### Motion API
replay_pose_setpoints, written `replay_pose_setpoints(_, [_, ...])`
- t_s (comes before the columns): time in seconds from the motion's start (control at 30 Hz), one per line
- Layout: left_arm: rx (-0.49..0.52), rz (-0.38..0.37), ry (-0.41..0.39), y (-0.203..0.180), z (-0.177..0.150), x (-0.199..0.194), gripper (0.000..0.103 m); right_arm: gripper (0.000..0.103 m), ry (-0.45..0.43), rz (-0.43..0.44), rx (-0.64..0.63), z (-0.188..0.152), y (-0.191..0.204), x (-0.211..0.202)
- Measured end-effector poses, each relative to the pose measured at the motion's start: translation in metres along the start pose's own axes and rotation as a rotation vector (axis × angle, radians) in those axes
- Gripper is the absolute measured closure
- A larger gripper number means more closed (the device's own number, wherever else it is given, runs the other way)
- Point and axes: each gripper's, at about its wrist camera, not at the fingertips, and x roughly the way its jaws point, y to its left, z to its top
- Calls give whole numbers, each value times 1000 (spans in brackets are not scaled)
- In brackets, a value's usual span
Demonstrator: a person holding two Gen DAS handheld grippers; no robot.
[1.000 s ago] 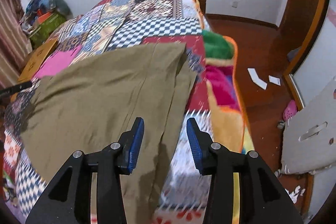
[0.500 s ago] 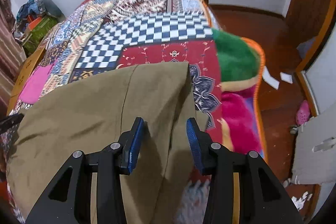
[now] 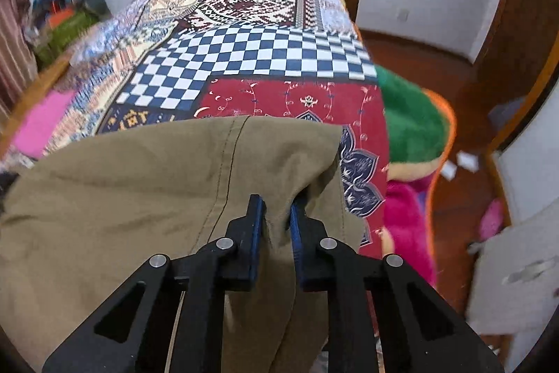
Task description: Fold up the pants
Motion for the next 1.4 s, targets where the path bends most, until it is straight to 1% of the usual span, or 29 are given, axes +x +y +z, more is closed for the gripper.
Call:
replay_pose_setpoints(0.07, [0,37,-11,2,1,2,69,90,1,-27,-19,-1,2,0])
replay_pose_setpoints(0.17, [-25,45,-7,8,2,8,70,91,8,-61,-41,-2,1,3])
replay_pose_setpoints(0.3, [-19,60,-6,8,3,9,70,91,1,-151,-81,4,6,8])
replay_pose_setpoints(0.33, [-16,63,-5,8,3,8,70,91,6,-174,-92,5,8,9])
replay_pose_setpoints(0.37, [-12,65,-7,7,5,4,71,91,17,-220,-109,7,9,8])
replay_pose_setpoints(0.4, [-10,75,-12,7,6,-1,71,91,26,-233,-107,7,7,5])
replay_pose_setpoints(0.43, [-12,93,-20,8,7,-8,71,91,39,-210,-86,6,1,-2])
replay_pose_setpoints(0.47, [-16,95,-29,9,8,-16,71,91,37,-178,-58,6,-5,-10])
replay_pose_setpoints(0.53, [-29,54,-52,11,8,-32,70,90,24,-124,-21,5,-11,-29])
replay_pose_setpoints(0.6, [-43,5,-59,12,5,-48,68,90,12,-71,-13,3,-8,-44])
replay_pose_setpoints(0.63, [-43,-4,-60,11,4,-52,68,87,7,-44,-15,2,-5,-50])
replay_pose_setpoints(0.73, [-17,-28,-36,-3,-5,-54,68,79,-1,63,-25,0,21,-62])
replay_pose_setpoints(0.83, [16,-41,0,-17,-18,-46,68,78,15,134,-46,-5,46,-56])
replay_pose_setpoints(0.9, [33,-43,36,-23,-28,-36,68,78,67,180,-70,-14,65,-45])
replay_pose_setpoints(0.97, [52,-6,35,-26,-35,-28,61,78,133,174,-106,-24,78,-30])
replay_pose_setpoints(1.03, [56,18,25,-25,-38,-26,48,79,187,155,-143,-38,81,-15])
replay_pose_setpoints(1.13, [34,8,30,-17,-39,-20,41,79,190,153,-142,-49,71,-16])
replay_pose_setpoints(1.2, [13,-2,39,-11,-39,-16,38,82,204,129,-149,-52,61,-17])
replay_pose_setpoints(1.3, [-20,-16,54,-6,-38,-11,36,82,226,133,-142,-54,52,-18])
replay_pose_setpoints(1.33, [-28,-18,57,-6,-37,-11,36,82,227,113,-154,-54,52,-20])
replay_pose_setpoints(1.37, [-38,-17,60,-5,-36,-14,36,79,226,96,-165,-55,54,-23])
replay_pose_setpoints(1.4, [-45,-12,56,-5,-35,-20,37,79,223,68,-176,-56,55,-27])
